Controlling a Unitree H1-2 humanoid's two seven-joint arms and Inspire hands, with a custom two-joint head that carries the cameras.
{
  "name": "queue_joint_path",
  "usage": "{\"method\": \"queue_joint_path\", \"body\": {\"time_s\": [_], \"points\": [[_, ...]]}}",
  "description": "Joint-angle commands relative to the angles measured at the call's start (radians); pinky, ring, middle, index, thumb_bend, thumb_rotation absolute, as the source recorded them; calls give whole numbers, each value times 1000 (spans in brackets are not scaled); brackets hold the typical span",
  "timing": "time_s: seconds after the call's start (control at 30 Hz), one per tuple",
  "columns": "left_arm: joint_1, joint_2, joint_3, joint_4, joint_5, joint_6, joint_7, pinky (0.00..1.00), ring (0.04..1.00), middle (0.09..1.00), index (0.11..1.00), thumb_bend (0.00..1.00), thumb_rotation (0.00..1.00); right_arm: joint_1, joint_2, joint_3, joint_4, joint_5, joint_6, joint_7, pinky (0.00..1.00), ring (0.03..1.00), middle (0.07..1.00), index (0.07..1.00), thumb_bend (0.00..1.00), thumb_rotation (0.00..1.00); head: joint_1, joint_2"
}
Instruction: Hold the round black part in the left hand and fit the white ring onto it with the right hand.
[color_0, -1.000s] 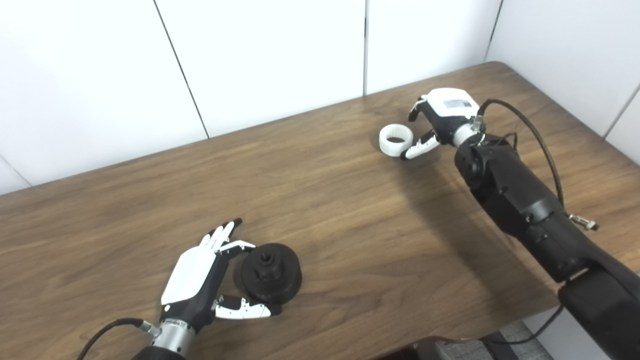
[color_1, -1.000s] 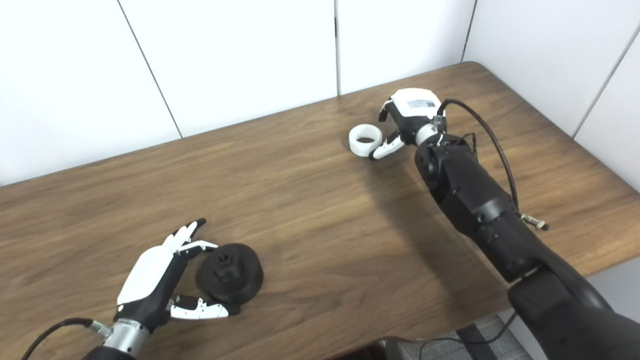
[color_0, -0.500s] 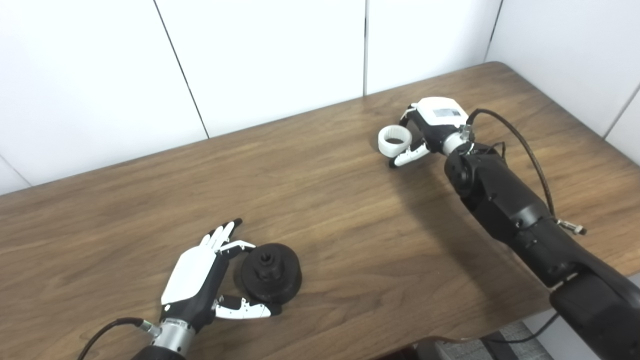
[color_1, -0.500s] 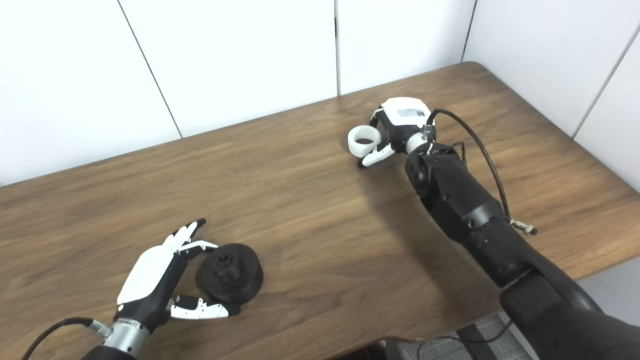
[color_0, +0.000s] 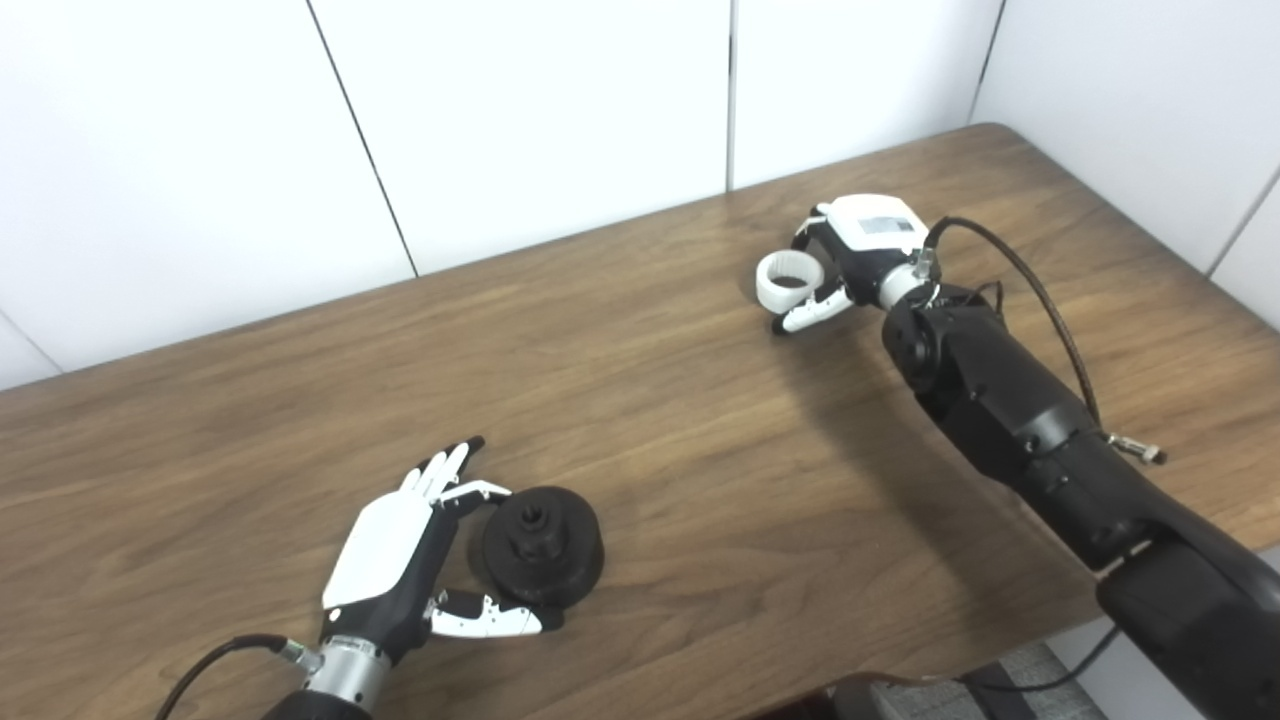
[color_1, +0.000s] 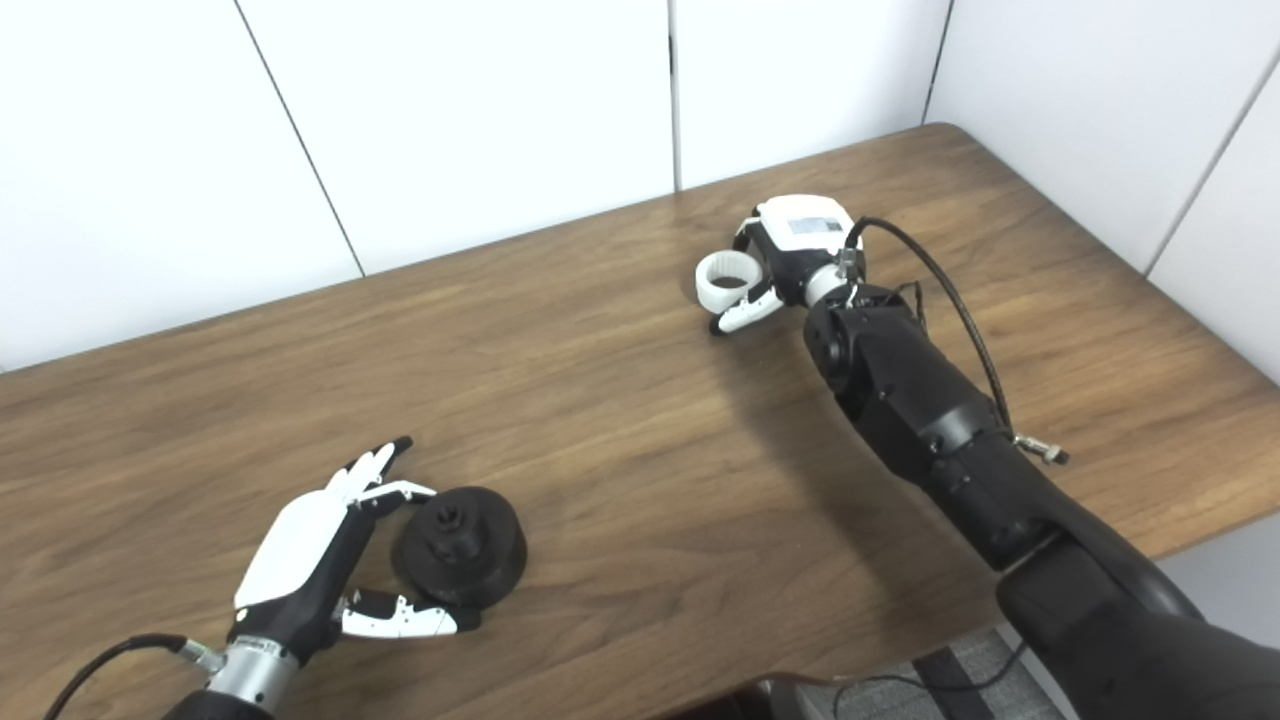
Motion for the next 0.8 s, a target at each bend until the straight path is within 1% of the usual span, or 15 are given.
{"method": "queue_joint_path", "body": {"time_s": [0.0,0.1,0.17,0.27,0.43,0.53,0.57,0.6,0.63,0.77], "points": [[-19,10,3,-13,15,-2,1,1000,1000,1000,618,972,362,-46,1,-8,-8,7,-16,-35,846,864,912,723,852,400,0,3],[-19,10,2,-14,20,0,0,1000,1000,1000,619,971,370,-44,6,-7,-8,10,-13,-45,862,863,908,717,849,395,3,1],[-19,9,4,-15,18,0,1,1000,1000,1000,618,968,376,-43,7,-5,-5,12,-21,-57,856,856,902,700,842,388,3,1],[-18,9,6,-19,13,-2,2,1000,1000,1000,618,966,372,-40,8,-8,2,23,-39,-84,849,843,889,658,813,352,3,5],[-17,8,5,-22,13,-2,-1,1000,1000,1000,616,964,366,-34,7,-13,7,35,-58,-128,847,825,869,617,776,289,7,6],[-15,7,2,-20,18,-5,3,1000,1000,1000,615,965,369,-30,4,-14,18,36,-84,-166,819,808,850,587,763,250,7,7],[-15,7,2,-19,18,-6,4,1000,1000,1000,615,966,368,-28,3,-16,19,38,-87,-172,824,808,849,541,645,203,6,8],[-15,7,2,-19,19,-6,4,1000,1000,1000,615,967,372,-28,3,-17,19,39,-89,-177,832,808,848,517,584,179,6,8],[-15,7,1,-19,21,-4,3,1000,1000,1000,615,968,375,-27,3,-18,18,41,-89,-179,837,809,847,502,546,163,7,10],[-14,8,1,-21,22,-5,3,1000,1000,1000,617,967,374,-23,4,-19,13,41,-84,-182,857,813,847,492,522,152,8,11]]}}
